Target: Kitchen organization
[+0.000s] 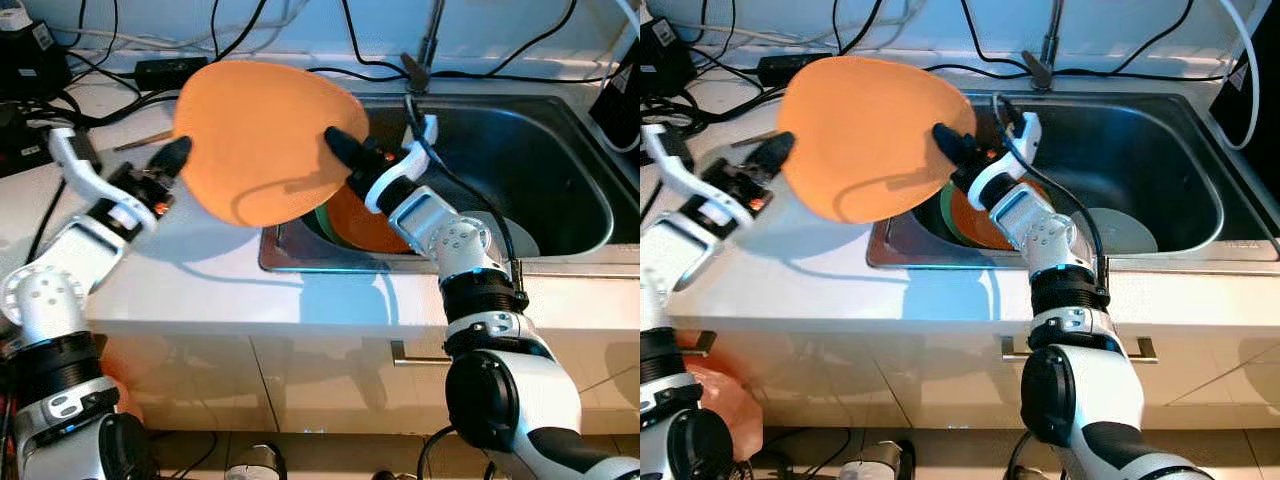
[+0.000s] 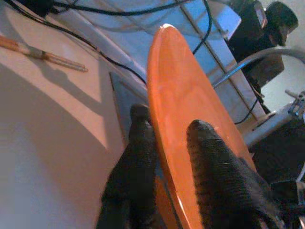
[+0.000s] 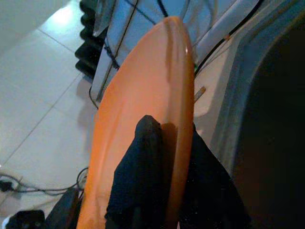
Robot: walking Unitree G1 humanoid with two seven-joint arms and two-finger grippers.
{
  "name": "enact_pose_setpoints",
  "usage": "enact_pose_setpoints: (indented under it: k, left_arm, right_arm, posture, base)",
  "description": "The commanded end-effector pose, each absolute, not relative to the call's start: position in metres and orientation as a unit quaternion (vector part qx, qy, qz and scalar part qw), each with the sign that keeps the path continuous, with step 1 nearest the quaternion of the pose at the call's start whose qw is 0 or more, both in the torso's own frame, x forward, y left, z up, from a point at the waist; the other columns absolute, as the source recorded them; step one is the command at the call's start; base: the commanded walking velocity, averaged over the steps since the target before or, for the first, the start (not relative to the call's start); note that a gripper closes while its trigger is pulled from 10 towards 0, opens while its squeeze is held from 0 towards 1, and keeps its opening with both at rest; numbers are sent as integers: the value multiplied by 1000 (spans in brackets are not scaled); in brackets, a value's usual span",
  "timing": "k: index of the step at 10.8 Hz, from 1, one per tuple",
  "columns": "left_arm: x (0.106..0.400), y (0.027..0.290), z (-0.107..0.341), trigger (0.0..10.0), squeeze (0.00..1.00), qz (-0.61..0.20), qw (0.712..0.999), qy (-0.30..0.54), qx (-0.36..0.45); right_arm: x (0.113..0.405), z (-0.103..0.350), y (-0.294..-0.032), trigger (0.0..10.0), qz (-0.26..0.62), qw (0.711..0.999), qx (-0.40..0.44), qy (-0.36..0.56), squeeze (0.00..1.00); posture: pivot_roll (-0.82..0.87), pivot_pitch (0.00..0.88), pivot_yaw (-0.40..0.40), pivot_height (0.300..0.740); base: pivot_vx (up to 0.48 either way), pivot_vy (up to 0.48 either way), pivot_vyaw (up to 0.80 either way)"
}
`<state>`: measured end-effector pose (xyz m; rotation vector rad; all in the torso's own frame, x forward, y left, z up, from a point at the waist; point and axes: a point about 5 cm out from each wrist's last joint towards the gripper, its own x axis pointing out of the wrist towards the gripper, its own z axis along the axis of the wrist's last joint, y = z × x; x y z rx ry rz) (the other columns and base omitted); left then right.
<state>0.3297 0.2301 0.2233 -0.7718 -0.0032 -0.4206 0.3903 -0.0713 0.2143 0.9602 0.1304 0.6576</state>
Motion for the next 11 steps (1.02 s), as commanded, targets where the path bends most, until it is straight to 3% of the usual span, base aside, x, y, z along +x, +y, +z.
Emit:
enact_pose_setpoints:
  k: [1,3,6,8,10,11]
  left_arm:
    - [328,223,235,10000,1000,-232,905,-22,-356]
    - [328,224,235,10000,1000,-228,908,-21,-351]
    - [323,216,230,10000,1000,-242,930,-2,-278]
    - [322,206,220,10000,1000,-256,943,32,-211]
    - [322,200,213,10000,1000,-263,953,52,-141]
    - [326,196,207,10000,929,-256,961,61,-81]
  right_arm:
    - [397,222,-84,0,269,852,448,41,0]
    - [401,222,-95,0,230,861,453,29,0]
    - [409,210,-138,0,100,893,438,12,0]
    - [408,197,-175,0,-6,919,395,8,0]
    - [404,183,-193,0,-61,931,358,28,0]
    - [399,164,-198,0,-88,938,328,69,0]
  posture:
    - [213,85,16,740]
    - [214,83,16,740]
    - [215,81,14,740]
    - [208,79,20,740]
    - [212,86,28,740]
    - [218,94,30,740]
  base:
    - [0,0,0]
    - [0,0,0]
    - [0,0,0]
    - [0,0,0]
    - [0,0,0]
    - [0,0,0]
